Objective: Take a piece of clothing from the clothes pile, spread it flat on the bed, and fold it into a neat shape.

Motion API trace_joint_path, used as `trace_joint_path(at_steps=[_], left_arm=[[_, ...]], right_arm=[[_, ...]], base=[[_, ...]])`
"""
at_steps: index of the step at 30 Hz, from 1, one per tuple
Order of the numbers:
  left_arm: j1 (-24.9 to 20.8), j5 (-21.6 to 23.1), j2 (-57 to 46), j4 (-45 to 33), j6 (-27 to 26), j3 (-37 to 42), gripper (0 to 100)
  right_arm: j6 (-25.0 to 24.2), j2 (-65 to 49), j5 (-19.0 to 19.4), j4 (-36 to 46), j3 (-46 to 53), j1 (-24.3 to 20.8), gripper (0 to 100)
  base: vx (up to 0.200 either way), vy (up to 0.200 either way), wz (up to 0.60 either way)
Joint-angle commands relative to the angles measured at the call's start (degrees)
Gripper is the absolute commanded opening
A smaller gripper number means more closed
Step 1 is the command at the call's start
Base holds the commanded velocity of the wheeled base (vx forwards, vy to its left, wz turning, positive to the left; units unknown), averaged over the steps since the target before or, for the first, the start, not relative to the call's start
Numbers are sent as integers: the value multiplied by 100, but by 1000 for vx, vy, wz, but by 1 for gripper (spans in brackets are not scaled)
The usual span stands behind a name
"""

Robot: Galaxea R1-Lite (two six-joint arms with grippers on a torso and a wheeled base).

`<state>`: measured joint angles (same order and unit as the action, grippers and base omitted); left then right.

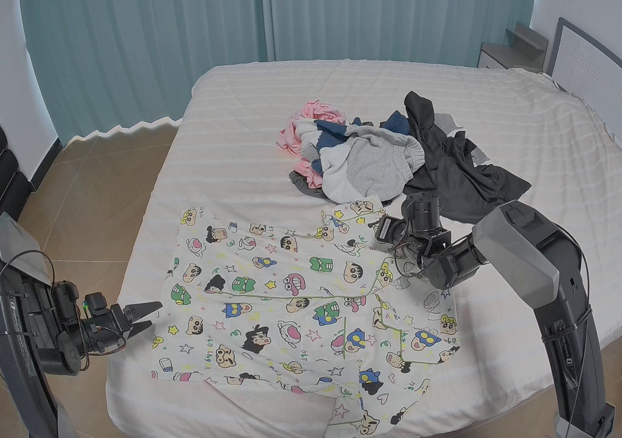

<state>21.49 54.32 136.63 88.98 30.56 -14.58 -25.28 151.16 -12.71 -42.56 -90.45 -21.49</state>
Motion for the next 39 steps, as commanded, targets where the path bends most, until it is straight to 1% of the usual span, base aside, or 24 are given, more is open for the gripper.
trace_joint_path(at_steps=[1, 4, 13, 28, 29, 37, 39], left_arm=[[-5, 0, 4, 102, -6, -1, 100], [4, 0, 4, 102, 2, -1, 100], [-5, 0, 21, 102, 2, -10, 100], [-5, 0, 30, 102, 2, -19, 100], [-5, 0, 30, 102, 2, -19, 100], [-5, 0, 30, 102, 2, -10, 100], [-5, 0, 4, 102, -6, 17, 100]], right_arm=[[-3, -78, -12, -25, -34, 31, 0], [6, -69, -47, -227, -113, 57, 0], [85, -61, -135, -482, -289, 75, 0], [173, 27, -214, -526, -403, 137, 0], [173, 27, -223, -517, -412, 145, 100], [208, -43, -319, -534, -341, 137, 100], [208, -272, -381, -534, -86, 154, 100]], base=[[0, 0, 0], [0, 0, 0], [0, 0, 0], [0, 0, 0], [0, 0, 0], [0, 0, 0], [0, 0, 0]])
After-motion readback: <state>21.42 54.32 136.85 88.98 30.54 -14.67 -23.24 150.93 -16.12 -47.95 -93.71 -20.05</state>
